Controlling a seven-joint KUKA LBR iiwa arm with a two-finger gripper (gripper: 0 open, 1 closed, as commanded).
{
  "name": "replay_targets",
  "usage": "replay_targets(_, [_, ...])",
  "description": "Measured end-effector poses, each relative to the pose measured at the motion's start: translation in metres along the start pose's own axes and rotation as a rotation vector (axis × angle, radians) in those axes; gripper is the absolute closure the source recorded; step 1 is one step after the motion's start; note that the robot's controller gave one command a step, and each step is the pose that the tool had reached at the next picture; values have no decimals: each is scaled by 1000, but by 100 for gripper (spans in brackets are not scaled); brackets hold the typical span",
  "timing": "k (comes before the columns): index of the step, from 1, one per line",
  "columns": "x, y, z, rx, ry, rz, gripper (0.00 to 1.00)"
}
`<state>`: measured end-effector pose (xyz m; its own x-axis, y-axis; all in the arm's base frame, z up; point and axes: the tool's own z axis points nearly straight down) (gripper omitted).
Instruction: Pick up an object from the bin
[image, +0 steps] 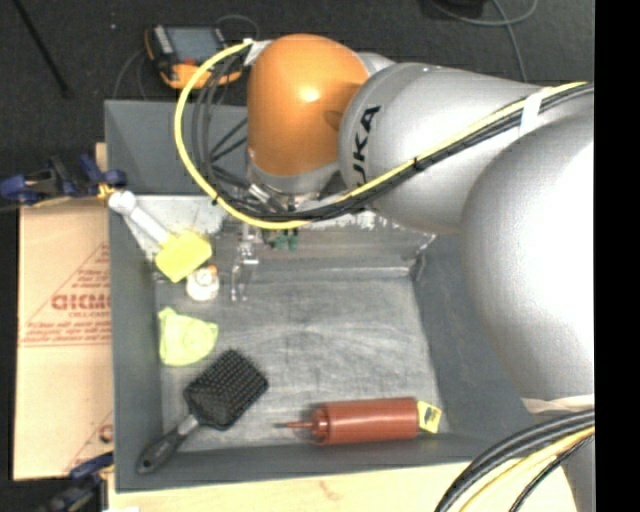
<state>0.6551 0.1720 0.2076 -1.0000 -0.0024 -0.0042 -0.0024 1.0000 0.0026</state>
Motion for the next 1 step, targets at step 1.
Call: replay_targets(1, [12,26,54,-1,-6,28,0])
